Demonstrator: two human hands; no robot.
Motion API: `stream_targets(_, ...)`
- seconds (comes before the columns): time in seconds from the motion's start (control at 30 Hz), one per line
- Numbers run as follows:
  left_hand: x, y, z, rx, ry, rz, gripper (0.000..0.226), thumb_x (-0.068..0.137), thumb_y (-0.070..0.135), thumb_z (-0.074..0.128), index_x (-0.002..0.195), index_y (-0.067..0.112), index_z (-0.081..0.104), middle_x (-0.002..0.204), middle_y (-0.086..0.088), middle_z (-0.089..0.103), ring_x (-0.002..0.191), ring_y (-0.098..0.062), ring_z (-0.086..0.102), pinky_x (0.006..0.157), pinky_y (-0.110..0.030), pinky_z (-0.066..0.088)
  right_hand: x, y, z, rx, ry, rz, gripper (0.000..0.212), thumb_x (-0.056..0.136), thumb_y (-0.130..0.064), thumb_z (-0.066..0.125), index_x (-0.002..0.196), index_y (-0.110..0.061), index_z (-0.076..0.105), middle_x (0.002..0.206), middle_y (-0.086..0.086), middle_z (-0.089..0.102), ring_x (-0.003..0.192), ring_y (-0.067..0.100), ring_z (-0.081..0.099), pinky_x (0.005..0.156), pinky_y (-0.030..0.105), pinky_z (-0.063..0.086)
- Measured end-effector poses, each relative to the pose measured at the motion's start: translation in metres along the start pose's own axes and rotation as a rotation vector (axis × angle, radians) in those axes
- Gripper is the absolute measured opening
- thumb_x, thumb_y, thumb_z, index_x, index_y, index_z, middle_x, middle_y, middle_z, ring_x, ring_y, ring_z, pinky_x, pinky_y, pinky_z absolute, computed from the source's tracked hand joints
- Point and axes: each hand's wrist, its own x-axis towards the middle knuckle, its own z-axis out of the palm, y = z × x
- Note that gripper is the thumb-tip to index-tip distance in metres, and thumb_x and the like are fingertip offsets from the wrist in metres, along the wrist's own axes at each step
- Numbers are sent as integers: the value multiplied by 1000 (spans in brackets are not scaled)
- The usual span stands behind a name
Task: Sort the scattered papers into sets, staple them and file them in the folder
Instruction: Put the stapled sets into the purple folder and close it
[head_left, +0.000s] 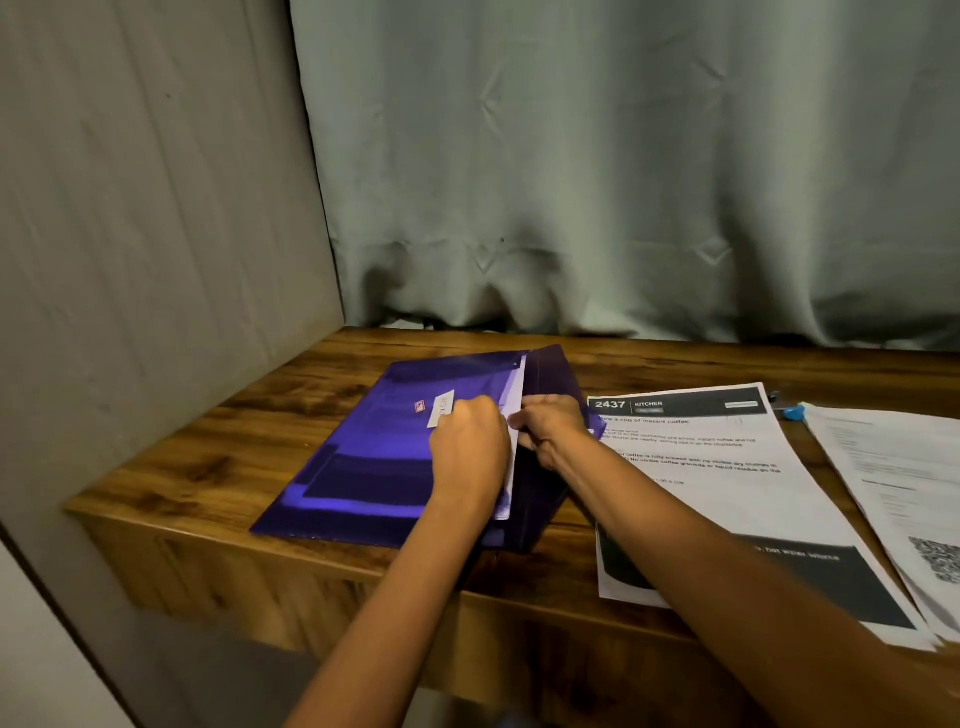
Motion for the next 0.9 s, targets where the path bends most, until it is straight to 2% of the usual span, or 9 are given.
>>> stream_targets(0.13, 1, -1, 2, -19, 0, -4, 23, 101, 16, 39, 105, 3, 58, 104, -13, 62, 97, -29, 62, 68, -30, 43, -1, 2, 10, 45, -36, 58, 27, 76, 21, 60, 81, -6, 60, 72, 10, 60, 59, 18, 58, 49, 27, 50)
stream_targets(0.23, 2, -2, 3, -12, -3, 11, 23, 102, 16, 39, 106, 4, 58, 105, -13, 62, 97, -29, 62, 70, -31, 46, -4, 1, 13, 67, -45, 93, 28, 80, 20, 56, 90, -6, 60, 67, 9, 56, 41, 12, 53, 33, 16, 39)
stream_targets(0.3, 2, -2, 5, -12, -3, 12, 24, 102, 17, 39, 108, 4, 57, 106, -13, 62, 98, -29, 62, 68, -29, 42, -4, 1, 14, 79, -49, 112, 29, 82, 20, 52, 87, -8, 58, 64, 8, 54, 28, 7, 47, 31, 13, 34)
stream_targets(0.43, 2, -4, 9, -27, -2, 8, 24, 101, 19, 41, 106, 3, 58, 104, -13, 63, 96, -28, 63, 66, -29, 40, -3, 5, 13, 57, -73, 126, 31, 82, 18, 53, 100, -5, 64, 67, 8, 60, 43, 11, 54, 40, 19, 43)
stream_targets(0.53, 1, -3, 11, -47, -12, -18, 26, 100, 23, 42, 104, 3, 58, 104, -14, 62, 96, -30, 62, 66, -30, 38, -3, 0, 6, 76, -5, 92, 25, 84, 17, 48, 75, -3, 61, 60, 9, 57, 37, 10, 54, 37, 18, 48)
stream_targets(0.63, -1, -1, 12, -46, -28, -22, 28, 100, 27, 43, 102, 4, 58, 103, -13, 62, 96, -30, 60, 66, -32, 37, -1, -8, -2, 79, 78, 14, 17, 86, 13, 48, 87, -1, 57, 70, 12, 53, 48, 15, 53, 53, 26, 56)
stream_targets(0.7, -4, 0, 15, -64, -32, -25, 24, 98, 24, 44, 100, 4, 57, 102, -13, 61, 95, -30, 60, 65, -32, 36, -1, -14, -11, 76, 115, -54, 19, 82, 14, 49, 82, -4, 56, 71, 11, 49, 51, 15, 48, 64, 34, 54)
stream_targets(0.77, -6, 0, 19, -92, -47, -32, 24, 98, 22, 43, 101, 3, 57, 104, -15, 61, 97, -33, 60, 66, -35, 38, -5, -22, -23, 54, 118, -119, 25, 80, 14, 48, 67, -7, 53, 66, 8, 46, 52, 15, 45, 65, 34, 48)
stream_targets(0.9, -11, 3, 22, -304, -74, -95, 41, 103, 32, 34, 102, 1, 60, 107, -20, 62, 99, -39, 59, 75, -40, 43, -20, -37, -59, -77, 103, -248, 27, 81, 11, 50, 65, -10, 57, 65, 6, 55, 65, 20, 57, 68, 33, 52)
